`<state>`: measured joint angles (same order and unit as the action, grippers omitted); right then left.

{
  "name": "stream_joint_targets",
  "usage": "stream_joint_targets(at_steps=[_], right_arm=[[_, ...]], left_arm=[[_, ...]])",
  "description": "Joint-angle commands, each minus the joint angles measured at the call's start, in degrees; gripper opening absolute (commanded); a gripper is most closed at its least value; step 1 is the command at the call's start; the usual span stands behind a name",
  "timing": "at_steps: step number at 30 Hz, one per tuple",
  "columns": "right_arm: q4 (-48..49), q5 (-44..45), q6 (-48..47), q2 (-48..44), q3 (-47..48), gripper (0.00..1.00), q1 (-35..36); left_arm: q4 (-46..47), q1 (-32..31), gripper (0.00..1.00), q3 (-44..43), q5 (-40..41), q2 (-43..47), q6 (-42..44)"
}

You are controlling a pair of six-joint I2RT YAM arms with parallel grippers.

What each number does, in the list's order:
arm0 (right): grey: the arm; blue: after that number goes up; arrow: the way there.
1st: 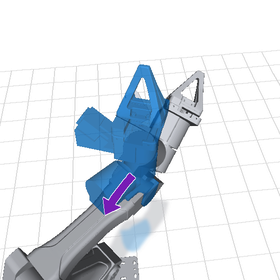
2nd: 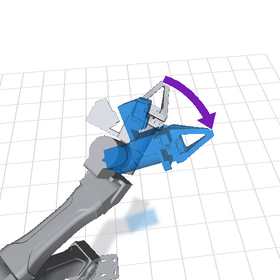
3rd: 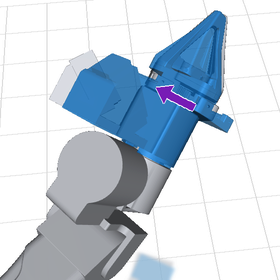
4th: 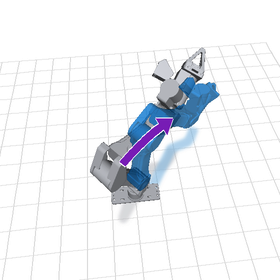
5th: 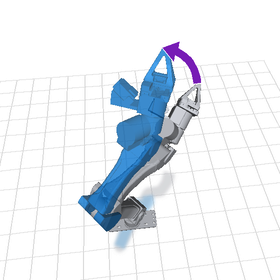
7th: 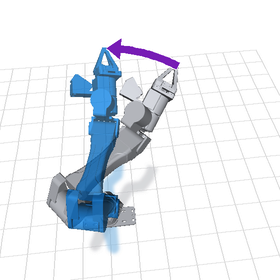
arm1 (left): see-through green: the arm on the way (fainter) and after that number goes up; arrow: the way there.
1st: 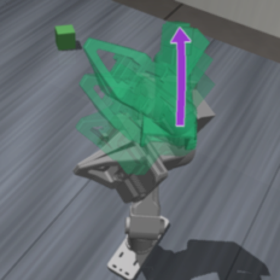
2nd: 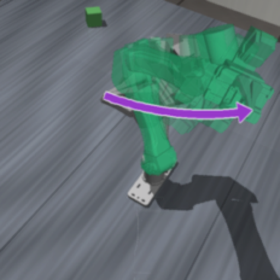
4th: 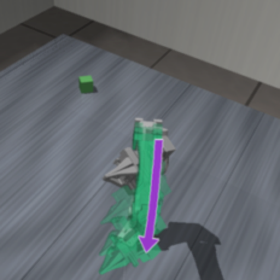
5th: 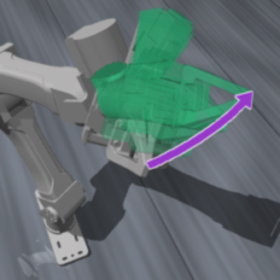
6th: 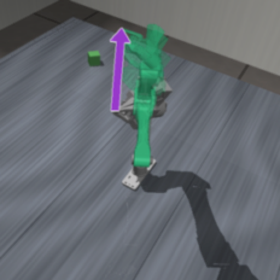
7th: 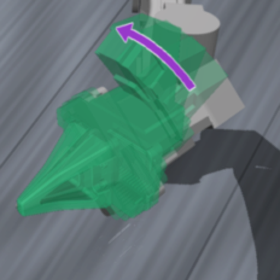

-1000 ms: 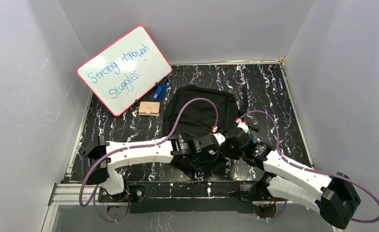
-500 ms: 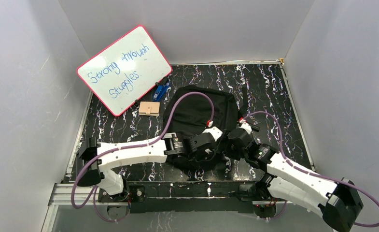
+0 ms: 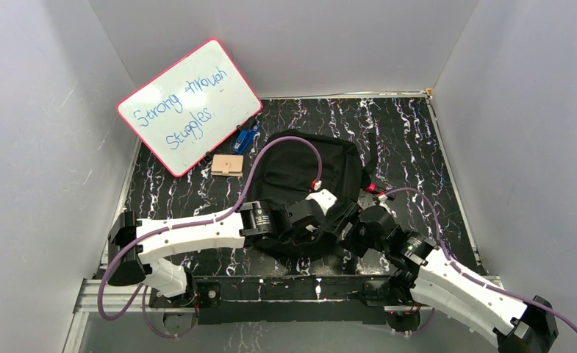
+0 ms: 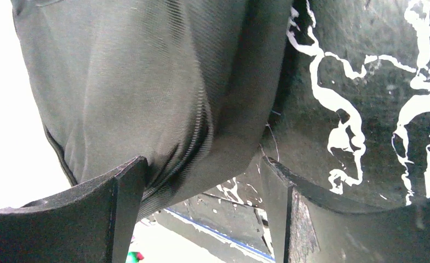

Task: Pack the student bag
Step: Unzip the student bag at the center of the board.

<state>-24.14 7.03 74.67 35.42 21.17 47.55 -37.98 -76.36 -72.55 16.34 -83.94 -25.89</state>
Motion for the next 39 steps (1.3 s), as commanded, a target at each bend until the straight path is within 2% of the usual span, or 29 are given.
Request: stream_joint_targets(at_steps=[1,6,9,11,17,18,23,29,33,39], right_arm=[[5.9,-4.7,10.1,-0.7,-3.6,0.83,-0.2],[12.3,-3.8,14.7,1.3,-6.0,0.8,-0.2],[14.0,-2.6,14.8,2.3,-5.6,0.72,-0.2],[14.0,-1.0,14.4,2.7,-4.9,0.58,-0.3],[11.7,5.6,10.4,4.0,-1.8,0.03,-0.9],[10.9,6.5,8.7,4.7,-0.7,0.0,-1.2],[7.2,9.4,0.1,8.9,5.2,0.0,-4.5],[6.2,7.5,-9.2,12.7,9.7,0.0,-11.0],[4.0,5.7,-13.6,14.5,11.7,0.0,-14.9],[-0.7,8.9,-16.6,12.1,12.6,0.0,-16.5]], left_arm=[[0.7,-0.3,0.0,0.8,-1.4,3.0,1.1],[1.7,-0.3,0.0,2.1,-3.5,4.0,2.2],[2.2,-0.3,0.0,3.2,-6.1,4.5,3.8],[2.4,-0.3,0.0,4.0,-7.1,4.8,4.4],[3.0,-0.2,0.0,6.0,-3.3,7.2,3.1],[3.1,0.1,0.0,6.4,-2.2,7.6,2.7],[2.7,5.2,0.0,7.7,-1.0,10.0,1.6],[0.2,11.2,0.0,8.8,-2.4,11.9,3.2],[-1.9,12.9,0.0,9.4,-1.6,12.9,2.9],[-4.1,14.2,0.0,10.2,-0.3,15.9,1.3]])
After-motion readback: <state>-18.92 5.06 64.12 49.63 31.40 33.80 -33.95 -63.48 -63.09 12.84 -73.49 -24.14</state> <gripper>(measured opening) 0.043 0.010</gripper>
